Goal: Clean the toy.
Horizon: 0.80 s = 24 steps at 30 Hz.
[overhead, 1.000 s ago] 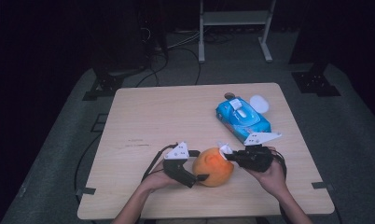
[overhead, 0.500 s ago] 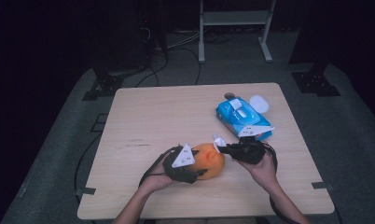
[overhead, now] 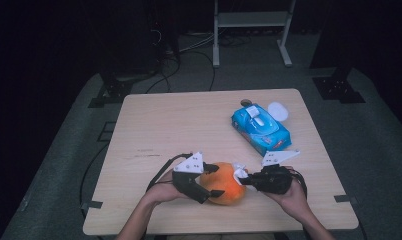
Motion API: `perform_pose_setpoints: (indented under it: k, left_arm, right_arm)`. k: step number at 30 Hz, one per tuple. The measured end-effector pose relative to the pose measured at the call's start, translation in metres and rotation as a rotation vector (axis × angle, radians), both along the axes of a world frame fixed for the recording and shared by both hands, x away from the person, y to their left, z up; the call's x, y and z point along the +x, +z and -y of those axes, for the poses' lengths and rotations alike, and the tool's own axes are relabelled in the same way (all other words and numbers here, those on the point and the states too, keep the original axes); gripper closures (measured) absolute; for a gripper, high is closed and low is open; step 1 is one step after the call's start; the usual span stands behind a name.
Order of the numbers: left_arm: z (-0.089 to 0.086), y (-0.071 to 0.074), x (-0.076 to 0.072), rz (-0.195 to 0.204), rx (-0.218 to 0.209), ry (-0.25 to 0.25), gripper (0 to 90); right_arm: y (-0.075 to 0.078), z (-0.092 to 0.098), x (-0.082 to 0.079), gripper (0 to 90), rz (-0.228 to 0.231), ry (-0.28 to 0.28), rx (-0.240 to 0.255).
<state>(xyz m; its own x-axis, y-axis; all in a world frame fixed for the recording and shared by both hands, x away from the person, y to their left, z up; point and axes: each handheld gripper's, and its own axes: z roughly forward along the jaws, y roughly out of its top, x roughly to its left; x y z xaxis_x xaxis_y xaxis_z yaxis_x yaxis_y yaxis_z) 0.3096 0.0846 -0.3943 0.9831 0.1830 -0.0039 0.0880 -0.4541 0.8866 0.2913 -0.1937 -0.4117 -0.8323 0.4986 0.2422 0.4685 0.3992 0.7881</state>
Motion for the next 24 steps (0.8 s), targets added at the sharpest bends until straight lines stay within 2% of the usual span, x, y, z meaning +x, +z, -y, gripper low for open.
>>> perform_pose_setpoints:
  k: [1,3,6,9,10,13,18,24]
  left_arm:
    - [0.001,0.001,0.007,-0.003,-0.009,0.025,21.8]
    - [0.002,0.001,0.018,-0.023,0.005,0.053,22.5]
    - [0.005,-0.005,0.029,-0.082,0.034,0.061,24.4]
    - [0.01,-0.013,0.028,-0.102,0.072,0.031,26.1]
    - [0.013,-0.017,0.026,-0.115,0.067,0.027,28.0]
    - [0.02,-0.024,0.022,-0.131,0.092,0.032,29.3]
    - [0.023,-0.024,0.017,-0.118,0.123,0.074,29.6]
    - [0.023,-0.025,0.014,-0.112,0.121,0.105,32.0]
  right_arm:
    - [0.0,0.0,-0.001,85.0,0.002,0.004,-0.003]
    - [0.001,-0.001,-0.003,84.9,0.008,0.01,-0.01]
    - [0.0,0.003,-0.004,84.9,0.01,0.005,-0.002]
    - [-0.001,0.013,-0.004,84.8,-0.006,-0.012,0.017]
    - [-0.002,0.016,-0.004,84.8,-0.007,-0.016,0.019]
    - [-0.001,0.029,-0.005,84.7,-0.016,-0.038,0.038]
    - [0.0,0.04,-0.006,84.6,-0.008,-0.061,0.06]
    - [0.001,0.043,-0.008,84.4,-0.006,-0.065,0.066]
